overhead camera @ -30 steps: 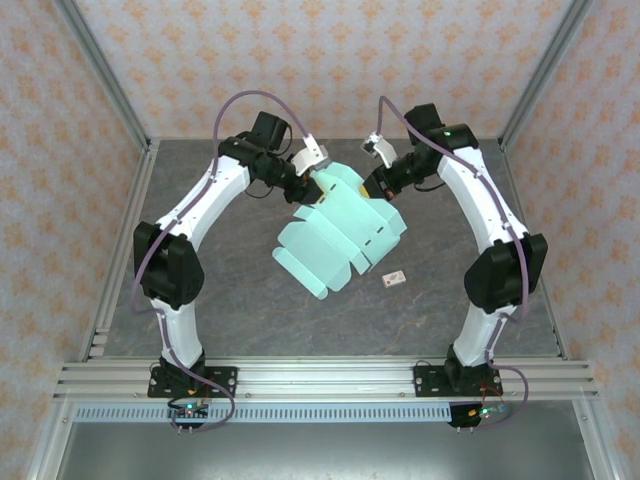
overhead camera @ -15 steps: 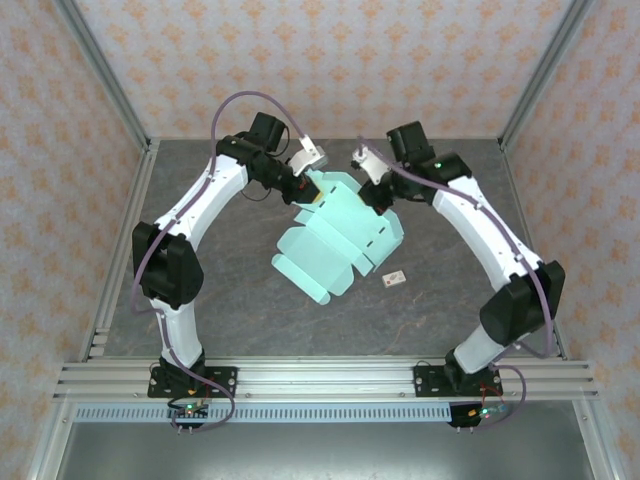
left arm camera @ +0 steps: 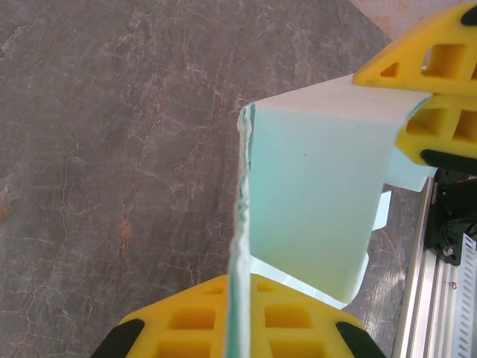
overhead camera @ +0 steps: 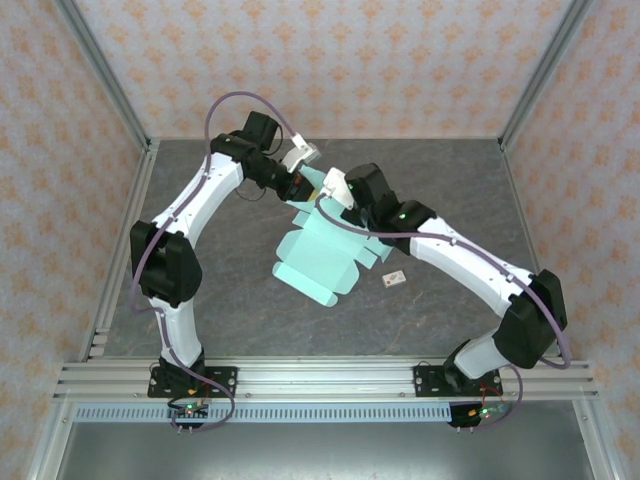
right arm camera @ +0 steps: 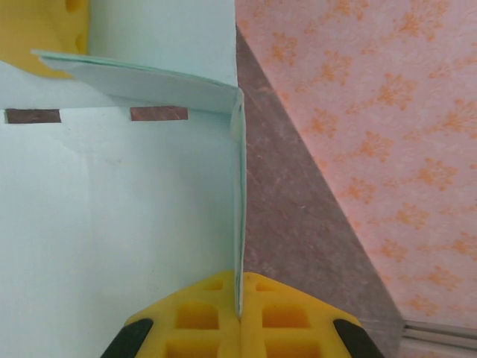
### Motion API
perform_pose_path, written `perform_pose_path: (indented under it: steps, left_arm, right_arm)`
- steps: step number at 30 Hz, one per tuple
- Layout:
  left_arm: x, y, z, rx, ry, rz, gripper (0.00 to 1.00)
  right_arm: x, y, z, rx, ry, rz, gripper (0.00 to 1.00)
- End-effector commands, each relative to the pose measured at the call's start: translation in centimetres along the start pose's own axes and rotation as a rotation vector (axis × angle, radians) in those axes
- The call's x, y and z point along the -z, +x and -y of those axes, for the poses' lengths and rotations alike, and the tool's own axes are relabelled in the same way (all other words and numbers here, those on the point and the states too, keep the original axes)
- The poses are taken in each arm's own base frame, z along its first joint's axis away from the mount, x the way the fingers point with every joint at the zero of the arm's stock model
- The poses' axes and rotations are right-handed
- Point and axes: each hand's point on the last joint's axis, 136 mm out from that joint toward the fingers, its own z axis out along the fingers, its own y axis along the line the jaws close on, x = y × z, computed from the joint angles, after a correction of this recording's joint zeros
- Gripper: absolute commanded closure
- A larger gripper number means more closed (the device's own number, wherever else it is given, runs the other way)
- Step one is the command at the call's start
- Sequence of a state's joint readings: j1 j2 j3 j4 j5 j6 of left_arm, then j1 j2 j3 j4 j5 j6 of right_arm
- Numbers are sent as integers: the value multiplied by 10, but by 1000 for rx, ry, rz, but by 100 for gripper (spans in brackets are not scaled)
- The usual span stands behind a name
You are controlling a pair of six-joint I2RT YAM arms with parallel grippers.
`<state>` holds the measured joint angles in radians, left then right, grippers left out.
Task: Fold the paper box
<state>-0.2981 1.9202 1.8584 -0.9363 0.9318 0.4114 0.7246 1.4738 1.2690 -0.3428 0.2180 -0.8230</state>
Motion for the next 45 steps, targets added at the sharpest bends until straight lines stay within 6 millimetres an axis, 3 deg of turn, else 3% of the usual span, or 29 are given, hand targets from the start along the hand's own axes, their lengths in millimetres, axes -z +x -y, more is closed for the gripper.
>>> perform_pose_path:
  steps: [1,13,19,20,22,25,29,36,41,45]
  left_arm:
    - [5,-13,8,15,49,42,100]
    - [0,-12,1,43,46,36,100]
    - [5,-12,1,39,23,40,100]
    - [6,-12,0,40,13,44,98]
    - [7,-12,-6,55,-8,54,78]
    - [26,-20,-9,70,-58,114,60]
    - [49,-24,-28,146,-153,208,45]
    - [54,0,-34,196,-219,337,33]
    - [36,31,-32,90,-210,358,30]
    - [25,35,-26,15,-142,380,28]
  right_arm:
    - [10,-13,21,15,156,51,100]
    - [8,-13,15,72,206,70,100]
    - [7,-7,2,-13,26,65,100]
    - [6,-5,0,-28,-2,60,100]
    - [7,-2,1,-63,-44,45,100]
    - [11,2,4,-101,-101,30,100]
    - [15,5,4,-163,-177,10,100]
    - [7,14,-1,-219,-230,-8,100]
    - [9,11,3,-265,-278,14,100]
    - [8,13,9,-289,-290,13,100]
